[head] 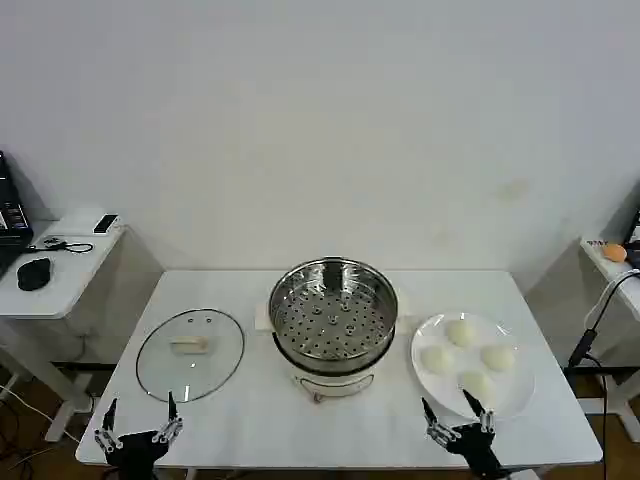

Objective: Take steamed baozi put them in steamer then cover it.

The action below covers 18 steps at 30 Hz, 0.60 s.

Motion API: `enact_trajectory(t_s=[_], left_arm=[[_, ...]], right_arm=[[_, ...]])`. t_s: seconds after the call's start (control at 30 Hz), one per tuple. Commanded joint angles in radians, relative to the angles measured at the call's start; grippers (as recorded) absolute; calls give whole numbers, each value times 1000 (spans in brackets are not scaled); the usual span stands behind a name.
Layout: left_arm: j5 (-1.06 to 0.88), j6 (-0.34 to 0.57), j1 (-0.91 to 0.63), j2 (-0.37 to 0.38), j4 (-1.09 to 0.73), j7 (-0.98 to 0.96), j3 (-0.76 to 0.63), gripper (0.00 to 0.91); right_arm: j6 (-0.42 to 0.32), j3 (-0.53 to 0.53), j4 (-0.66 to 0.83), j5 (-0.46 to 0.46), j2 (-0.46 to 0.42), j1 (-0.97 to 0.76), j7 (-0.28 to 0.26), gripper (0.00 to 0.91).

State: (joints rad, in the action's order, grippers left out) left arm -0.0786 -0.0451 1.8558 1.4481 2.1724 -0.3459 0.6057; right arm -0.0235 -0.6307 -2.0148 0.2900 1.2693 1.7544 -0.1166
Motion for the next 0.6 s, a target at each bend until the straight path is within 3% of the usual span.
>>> enact_trajectory(t_s=[0.03, 0.1, 0.33, 0.53, 0.6], left_arm=[[49, -169, -15, -13, 25, -31, 55, 907], [61, -227, -26, -15, 34, -55, 63, 907], [77, -251, -60, -10, 50, 142, 199, 907], [66, -225, -77, -9, 45, 176, 240, 907], [44, -214, -73, -3, 38, 183, 235, 907]], right_arm=[[-1, -18, -2, -10, -25, -20, 5, 907], [11, -34, 1, -14, -42, -40, 8, 907], [140, -94, 68, -33, -225, -200, 2, 907], [229, -83, 213, -140, -393, -374, -93, 907], [238, -41, 275, -193, -457, -459, -152, 907]])
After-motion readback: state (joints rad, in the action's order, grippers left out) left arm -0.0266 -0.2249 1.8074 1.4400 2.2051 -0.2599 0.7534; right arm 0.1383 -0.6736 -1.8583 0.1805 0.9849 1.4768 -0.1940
